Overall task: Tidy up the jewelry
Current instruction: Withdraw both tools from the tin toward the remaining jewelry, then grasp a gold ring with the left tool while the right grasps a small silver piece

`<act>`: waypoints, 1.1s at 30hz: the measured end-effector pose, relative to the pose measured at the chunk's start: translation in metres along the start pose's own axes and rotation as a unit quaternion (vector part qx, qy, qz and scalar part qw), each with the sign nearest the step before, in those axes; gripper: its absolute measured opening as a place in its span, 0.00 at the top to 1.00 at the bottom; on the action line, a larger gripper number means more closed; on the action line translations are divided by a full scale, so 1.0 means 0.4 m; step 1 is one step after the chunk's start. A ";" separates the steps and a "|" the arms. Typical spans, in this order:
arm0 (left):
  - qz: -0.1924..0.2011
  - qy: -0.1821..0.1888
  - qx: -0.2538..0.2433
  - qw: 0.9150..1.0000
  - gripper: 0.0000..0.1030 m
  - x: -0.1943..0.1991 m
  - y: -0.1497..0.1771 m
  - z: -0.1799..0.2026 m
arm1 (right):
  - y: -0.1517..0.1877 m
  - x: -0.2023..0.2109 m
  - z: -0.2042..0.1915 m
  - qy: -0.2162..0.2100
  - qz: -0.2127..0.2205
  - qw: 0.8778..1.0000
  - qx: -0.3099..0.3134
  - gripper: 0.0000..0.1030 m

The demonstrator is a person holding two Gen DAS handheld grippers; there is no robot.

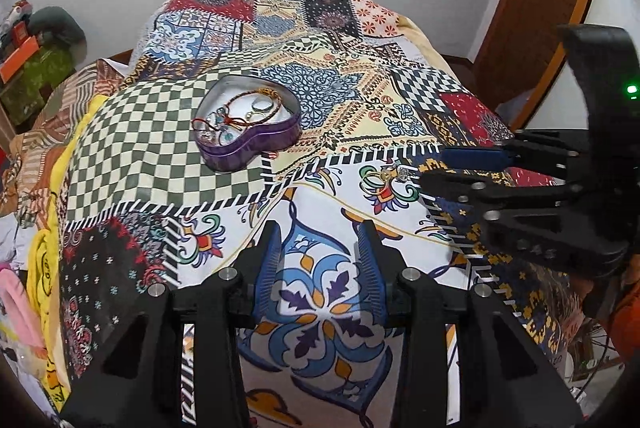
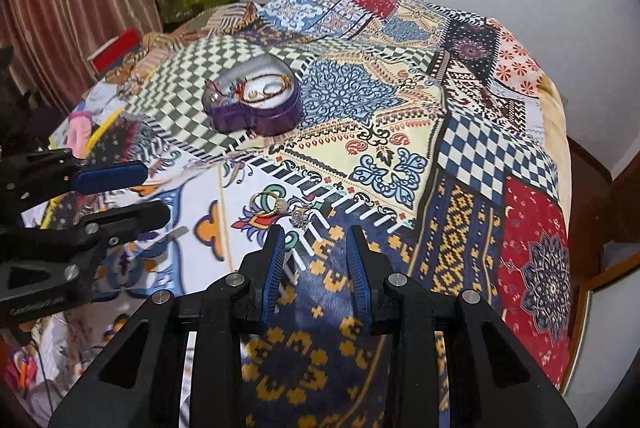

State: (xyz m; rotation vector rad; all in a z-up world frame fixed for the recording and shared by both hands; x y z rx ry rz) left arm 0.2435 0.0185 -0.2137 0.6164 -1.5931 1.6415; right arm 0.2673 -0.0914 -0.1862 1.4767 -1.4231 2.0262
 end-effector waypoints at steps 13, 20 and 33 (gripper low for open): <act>-0.005 0.041 -0.011 0.999 0.62 -0.053 -0.024 0.037 | -0.007 -0.049 -0.016 -0.040 0.007 0.999 0.033 0.91; -0.014 0.048 -0.022 0.999 0.62 -0.088 -0.035 0.060 | 0.004 -0.030 0.016 -0.045 0.023 0.999 0.009 0.91; -0.015 0.039 -0.018 0.999 0.78 -0.149 -0.072 0.079 | 0.004 0.003 0.086 -0.037 0.047 0.998 -0.027 0.91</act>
Point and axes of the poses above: each gripper's, at about its wrist camera, not at the fingertips, and x roughly against the way its jaws point, z to its right, y to its underside, the point moved 4 cm from there along -x, roughly the way its jaws point
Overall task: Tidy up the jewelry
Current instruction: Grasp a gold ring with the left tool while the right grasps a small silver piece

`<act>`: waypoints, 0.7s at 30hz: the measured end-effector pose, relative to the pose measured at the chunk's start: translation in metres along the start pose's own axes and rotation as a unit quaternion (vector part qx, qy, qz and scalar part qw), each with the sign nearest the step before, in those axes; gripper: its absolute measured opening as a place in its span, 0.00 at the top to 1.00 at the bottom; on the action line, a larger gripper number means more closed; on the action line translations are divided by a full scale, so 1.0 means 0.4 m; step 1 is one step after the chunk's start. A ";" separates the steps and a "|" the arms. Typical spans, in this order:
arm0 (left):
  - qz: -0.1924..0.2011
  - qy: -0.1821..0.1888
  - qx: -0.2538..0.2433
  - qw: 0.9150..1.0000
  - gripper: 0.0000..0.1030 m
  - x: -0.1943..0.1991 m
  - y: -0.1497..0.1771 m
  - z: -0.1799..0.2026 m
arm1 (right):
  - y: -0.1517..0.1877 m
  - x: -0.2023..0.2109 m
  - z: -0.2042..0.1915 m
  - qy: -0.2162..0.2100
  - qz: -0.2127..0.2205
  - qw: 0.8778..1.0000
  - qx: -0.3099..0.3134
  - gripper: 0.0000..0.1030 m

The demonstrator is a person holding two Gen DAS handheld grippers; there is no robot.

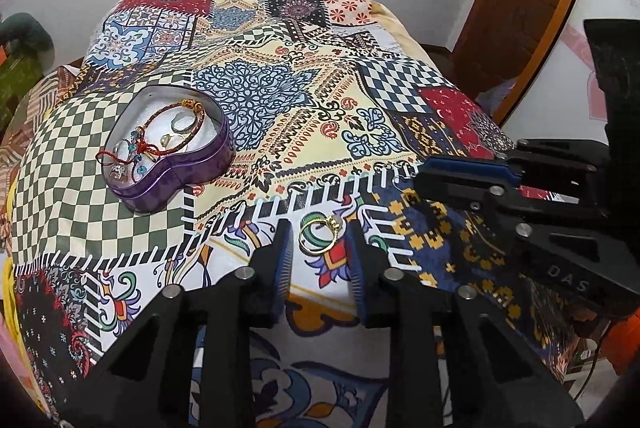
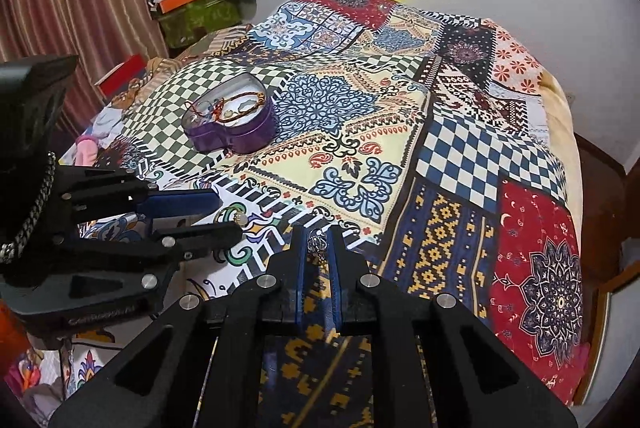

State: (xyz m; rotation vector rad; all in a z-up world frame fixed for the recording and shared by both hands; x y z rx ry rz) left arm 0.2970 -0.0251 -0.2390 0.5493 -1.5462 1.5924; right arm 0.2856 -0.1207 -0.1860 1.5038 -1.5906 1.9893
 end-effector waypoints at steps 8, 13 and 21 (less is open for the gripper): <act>0.009 -0.011 -0.004 1.000 0.82 0.010 0.007 0.004 | -0.001 0.010 -0.007 -0.006 0.006 1.000 -0.008 0.91; 0.017 -0.014 0.005 1.000 0.82 0.035 0.015 0.000 | -0.017 0.035 -0.014 -0.003 0.015 1.000 -0.008 0.91; 0.048 -0.024 0.013 0.998 0.82 0.114 0.002 -0.023 | -0.051 0.076 -0.044 0.006 0.037 0.999 0.000 0.91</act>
Point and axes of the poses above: each gripper's, at about its wrist camera, not at the fingertips, and x roughly against the way its jaws point, z to its right, y to its underside, the point moved 4 cm from there along -x, roughly the way its jaws point
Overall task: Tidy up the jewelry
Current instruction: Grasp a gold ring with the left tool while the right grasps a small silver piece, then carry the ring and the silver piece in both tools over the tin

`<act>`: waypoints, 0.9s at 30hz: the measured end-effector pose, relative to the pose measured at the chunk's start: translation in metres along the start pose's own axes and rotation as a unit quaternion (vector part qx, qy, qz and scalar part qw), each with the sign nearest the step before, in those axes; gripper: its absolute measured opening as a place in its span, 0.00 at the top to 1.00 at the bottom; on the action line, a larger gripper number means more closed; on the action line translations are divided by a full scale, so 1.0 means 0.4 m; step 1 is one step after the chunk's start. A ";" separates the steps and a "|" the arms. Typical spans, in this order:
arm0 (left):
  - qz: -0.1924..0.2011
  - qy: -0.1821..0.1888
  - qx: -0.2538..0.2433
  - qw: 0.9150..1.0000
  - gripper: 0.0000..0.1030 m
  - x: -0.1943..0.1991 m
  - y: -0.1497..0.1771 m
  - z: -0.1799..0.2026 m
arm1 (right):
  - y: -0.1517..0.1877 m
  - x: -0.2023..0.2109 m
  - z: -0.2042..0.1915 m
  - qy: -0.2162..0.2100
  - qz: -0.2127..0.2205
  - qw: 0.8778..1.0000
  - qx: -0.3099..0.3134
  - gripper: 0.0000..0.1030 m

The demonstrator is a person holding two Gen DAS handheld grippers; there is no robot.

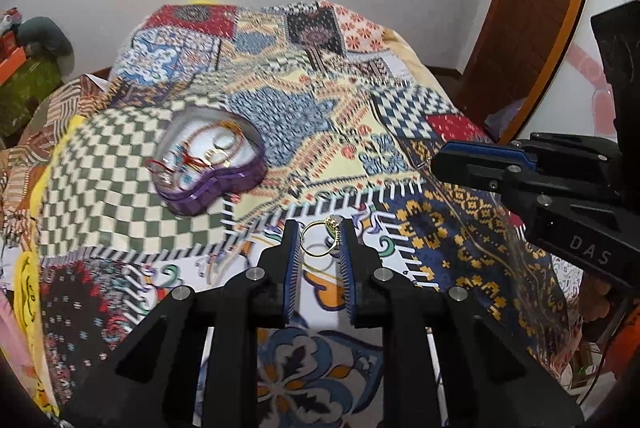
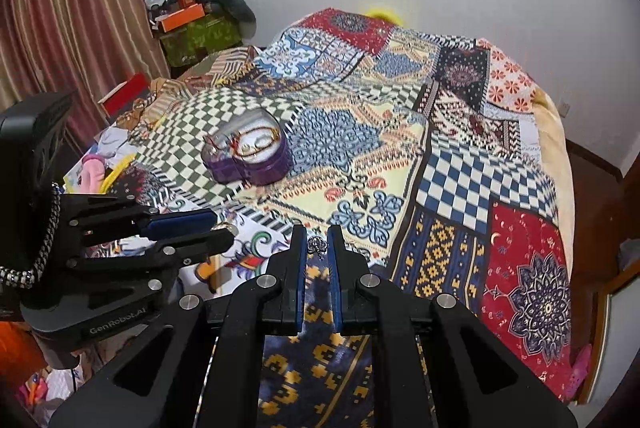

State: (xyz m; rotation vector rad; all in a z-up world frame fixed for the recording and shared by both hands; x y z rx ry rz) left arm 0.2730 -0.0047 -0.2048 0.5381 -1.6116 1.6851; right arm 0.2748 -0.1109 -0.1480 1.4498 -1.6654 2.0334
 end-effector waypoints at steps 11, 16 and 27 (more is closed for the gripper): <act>0.052 -0.020 0.018 0.998 0.82 0.117 -0.038 -0.074 | -0.067 0.040 -0.062 0.001 0.037 0.999 0.013 0.91; 0.067 -0.031 0.026 0.997 0.82 0.142 -0.054 -0.110 | -0.102 0.042 -0.090 -0.002 0.052 0.999 0.015 0.91; 0.088 -0.050 0.039 0.994 0.82 0.152 -0.092 -0.189 | -0.169 0.013 -0.130 -0.018 0.072 0.997 0.014 0.91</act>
Point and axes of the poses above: each gripper's, at about its wrist camera, not at the fingertips, and x roughly against the way its jaws point, z to its right, y to its underside, the point moved 4 cm from there along -x, roughly the way its jaws point
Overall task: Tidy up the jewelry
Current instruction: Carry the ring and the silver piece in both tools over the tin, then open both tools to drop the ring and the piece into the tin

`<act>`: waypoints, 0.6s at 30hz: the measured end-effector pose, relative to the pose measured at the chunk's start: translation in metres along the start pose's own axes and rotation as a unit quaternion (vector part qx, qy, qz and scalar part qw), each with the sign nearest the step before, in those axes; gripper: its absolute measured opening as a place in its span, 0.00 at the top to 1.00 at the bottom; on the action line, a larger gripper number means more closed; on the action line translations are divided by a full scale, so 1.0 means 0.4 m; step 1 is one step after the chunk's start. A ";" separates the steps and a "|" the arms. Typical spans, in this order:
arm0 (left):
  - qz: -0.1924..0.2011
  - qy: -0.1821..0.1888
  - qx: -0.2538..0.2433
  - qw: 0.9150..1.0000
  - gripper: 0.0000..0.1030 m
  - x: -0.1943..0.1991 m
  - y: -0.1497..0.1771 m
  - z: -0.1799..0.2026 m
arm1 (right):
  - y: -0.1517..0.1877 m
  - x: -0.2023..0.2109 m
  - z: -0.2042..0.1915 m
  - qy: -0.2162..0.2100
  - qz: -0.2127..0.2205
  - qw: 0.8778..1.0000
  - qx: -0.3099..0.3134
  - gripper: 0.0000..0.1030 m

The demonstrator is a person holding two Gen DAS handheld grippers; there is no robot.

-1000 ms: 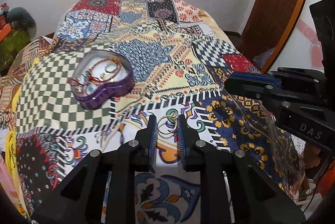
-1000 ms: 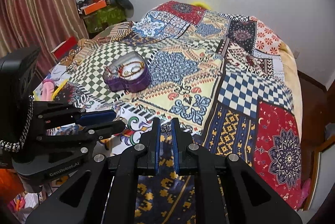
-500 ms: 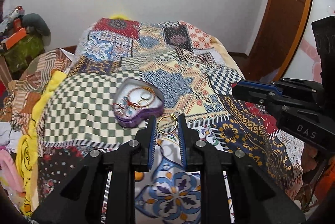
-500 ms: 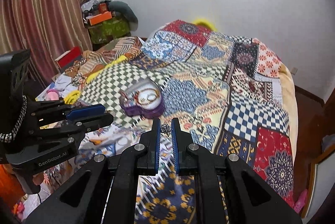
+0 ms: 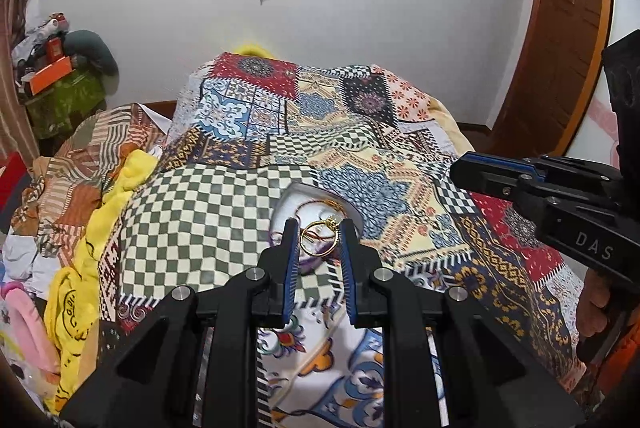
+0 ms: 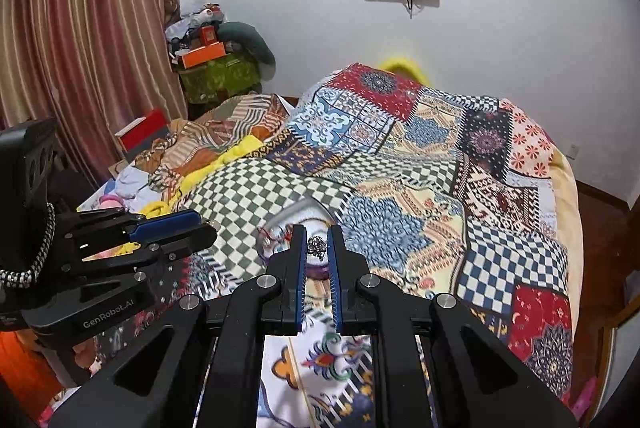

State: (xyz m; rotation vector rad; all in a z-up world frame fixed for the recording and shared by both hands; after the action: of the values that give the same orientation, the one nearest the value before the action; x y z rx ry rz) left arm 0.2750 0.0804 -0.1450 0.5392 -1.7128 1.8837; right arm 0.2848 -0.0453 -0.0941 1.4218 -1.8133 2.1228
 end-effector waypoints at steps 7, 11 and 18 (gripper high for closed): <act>-0.002 -0.008 0.003 1.000 0.82 -0.035 -0.012 -0.029 | -0.032 -0.039 -0.012 -0.014 0.006 1.000 -0.004 0.91; -0.009 -0.010 0.003 1.000 0.82 -0.068 -0.009 -0.044 | -0.041 -0.076 -0.016 -0.015 0.000 1.000 -0.002 0.91; -0.036 -0.005 0.007 0.999 0.82 -0.147 0.001 -0.067 | -0.047 -0.149 -0.007 -0.021 -0.028 0.999 -0.002 0.91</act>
State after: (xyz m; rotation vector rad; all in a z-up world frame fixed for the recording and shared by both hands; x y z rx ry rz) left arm 0.3222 0.0998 -0.1847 0.6091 -1.6658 1.8470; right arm 0.3281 -0.0060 -0.1159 1.5099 -1.7677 2.0769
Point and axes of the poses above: each gripper's, at about its wrist camera, not at the fingertips, and x roughly against the way its jaws point, z to its right, y to its underside, the point moved 4 cm from there along -x, roughly the way its jaws point
